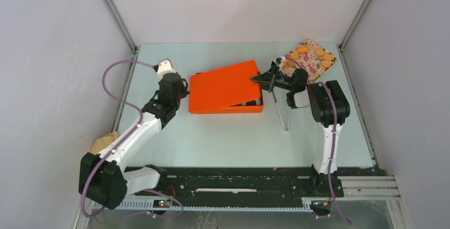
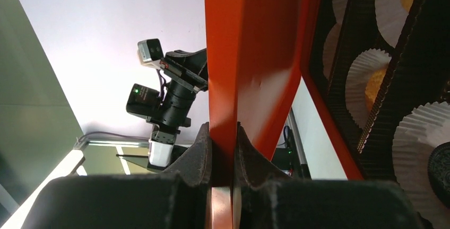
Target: Pack the cookies
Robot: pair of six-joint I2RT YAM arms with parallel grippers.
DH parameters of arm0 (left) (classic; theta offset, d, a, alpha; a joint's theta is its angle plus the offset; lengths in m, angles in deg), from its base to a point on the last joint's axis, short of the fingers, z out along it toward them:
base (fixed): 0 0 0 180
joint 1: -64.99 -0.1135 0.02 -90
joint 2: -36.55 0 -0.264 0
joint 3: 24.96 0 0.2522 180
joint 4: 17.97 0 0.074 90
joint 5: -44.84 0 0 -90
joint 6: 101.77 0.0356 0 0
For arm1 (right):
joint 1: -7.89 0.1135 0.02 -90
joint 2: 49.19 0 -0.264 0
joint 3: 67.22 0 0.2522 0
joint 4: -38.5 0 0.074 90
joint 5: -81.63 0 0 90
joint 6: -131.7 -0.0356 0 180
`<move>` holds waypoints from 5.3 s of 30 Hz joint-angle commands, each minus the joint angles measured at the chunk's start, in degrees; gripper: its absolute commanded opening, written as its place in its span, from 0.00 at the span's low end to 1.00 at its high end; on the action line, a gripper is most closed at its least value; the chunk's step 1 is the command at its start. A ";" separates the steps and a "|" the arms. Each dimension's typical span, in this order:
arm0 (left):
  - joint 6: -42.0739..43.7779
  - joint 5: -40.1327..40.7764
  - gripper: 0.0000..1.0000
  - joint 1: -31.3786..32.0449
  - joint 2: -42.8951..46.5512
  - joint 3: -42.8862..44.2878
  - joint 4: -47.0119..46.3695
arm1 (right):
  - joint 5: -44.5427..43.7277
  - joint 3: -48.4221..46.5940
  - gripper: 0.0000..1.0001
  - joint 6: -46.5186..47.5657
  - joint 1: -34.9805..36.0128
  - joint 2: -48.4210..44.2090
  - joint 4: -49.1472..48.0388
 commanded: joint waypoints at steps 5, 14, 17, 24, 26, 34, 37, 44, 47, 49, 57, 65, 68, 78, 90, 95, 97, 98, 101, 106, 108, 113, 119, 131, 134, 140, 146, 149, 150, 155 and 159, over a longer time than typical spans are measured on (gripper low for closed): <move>1.13 -0.86 0.00 0.71 -1.45 -0.51 -3.36 | -1.24 0.30 0.00 4.07 -2.64 -0.62 1.09; 1.40 -1.96 0.00 1.92 -3.76 0.18 -3.69 | -2.70 -1.49 0.00 6.04 -3.34 2.11 4.03; 1.80 -3.58 0.00 2.24 -4.67 0.11 -4.40 | -2.57 -1.46 0.00 5.95 -3.69 3.31 3.96; 1.89 -11.18 0.00 3.58 -9.34 -1.35 -10.79 | -2.25 -1.51 0.00 5.73 -4.66 4.96 3.23; 0.97 -13.49 0.00 4.35 -11.30 -1.34 -12.59 | -2.22 -1.48 0.00 5.82 -5.05 5.18 3.32; -4.63 -24.76 0.00 5.42 -21.81 -1.46 -21.78 | -2.56 -1.33 0.02 5.70 -6.14 4.65 3.89; -6.72 -28.68 0.00 5.51 -26.11 -1.76 -24.44 | -2.94 -1.00 0.07 7.17 -6.55 3.40 6.68; -10.15 -33.96 0.00 5.59 -31.59 -2.08 -29.63 | -3.52 -0.32 0.38 19.40 -7.51 -2.08 23.91; -10.83 -35.13 0.00 5.60 -32.98 -2.01 -30.58 | -6.82 -0.49 0.66 32.01 -8.10 -7.53 41.27; -10.97 -35.62 0.00 5.62 -33.90 -1.92 -30.94 | -9.56 -0.99 0.76 38.85 -8.11 -11.14 50.03; -11.33 -37.36 0.00 5.80 -35.97 -1.58 -31.82 | -18.66 -3.99 0.74 48.87 -9.53 -18.00 69.37; -11.85 -38.56 0.00 5.86 -37.76 -1.16 -32.78 | -31.81 -6.92 0.74 56.87 -8.99 -20.39 84.11; -11.96 -38.88 0.00 5.86 -38.08 -1.01 -32.94 | -39.26 -7.63 0.74 60.16 -7.94 -23.12 88.26; -12.46 -39.81 0.00 5.95 -37.19 -0.68 -33.22 | -54.09 -14.26 0.25 68.31 -1.05 -24.36 99.00; -12.20 -40.99 0.00 5.95 -34.94 -0.06 -31.92 | -72.43 -26.64 0.00 76.81 12.14 -23.68 108.61; -12.08 -41.30 0.00 5.95 -34.93 -0.27 -32.23 | -71.46 -22.12 0.00 75.84 13.20 -21.79 109.34; -11.97 -41.41 0.00 5.95 -34.70 -0.03 -32.24 | -71.06 -18.83 0.00 75.36 13.24 -21.51 108.74; -11.88 -41.50 0.00 5.95 -34.61 0.09 -32.21 | -70.92 -17.43 0.00 75.12 13.24 -21.28 108.58; -11.88 -41.62 0.00 5.95 -34.58 0.20 -32.15 | -70.27 -16.49 0.00 74.99 13.11 -20.44 108.52; -11.97 -41.60 0.00 5.95 -34.34 -0.09 -32.14 | -71.22 -23.52 0.00 76.21 13.03 -19.87 110.58; -11.84 -41.51 0.00 5.94 -34.17 -0.36 -32.19 | -71.85 -27.65 0.00 77.02 13.19 -19.24 111.61; -11.70 -41.44 0.00 5.95 -33.86 -0.41 -31.94 | -73.75 -36.99 0.00 78.88 13.43 -15.60 113.16; -11.79 -41.58 0.00 5.95 -33.96 -0.11 -31.81 | -72.86 -46.15 0.00 79.52 12.13 -5.99 115.94; -11.06 -41.18 0.00 5.95 -32.82 -0.06 -30.43 | -69.36 -47.23 0.00 77.39 10.43 0.10 115.19; -10.90 -40.88 0.00 5.95 -31.30 0.10 -29.53 | -69.63 -46.88 0.00 77.87 10.64 -2.17 113.92; -7.83 -35.14 0.00 6.49 -21.23 0.99 -22.05 | -72.38 -38.56 0.04 80.03 13.15 -13.24 105.77; -3.37 -26.72 0.00 7.97 -8.78 2.07 -14.06 | -75.58 -34.77 0.08 80.43 16.16 -18.87 106.28; -2.31 -23.23 0.00 8.26 -4.80 1.50 -11.74 | -76.33 -30.27 0.09 79.90 17.28 -22.15 105.10; -2.08 -22.48 0.00 8.32 -3.96 1.21 -11.16 | -76.19 -28.73 0.09 79.49 17.48 -23.20 104.55; -1.88 -20.56 0.00 8.32 -2.56 -0.12 -10.36 | -75.59 -24.92 0.10 78.27 17.81 -25.71 103.52; -2.07 -20.99 0.00 8.32 -3.42 0.17 -10.36 | -78.47 -24.70 0.10 79.20 18.67 -25.37 104.31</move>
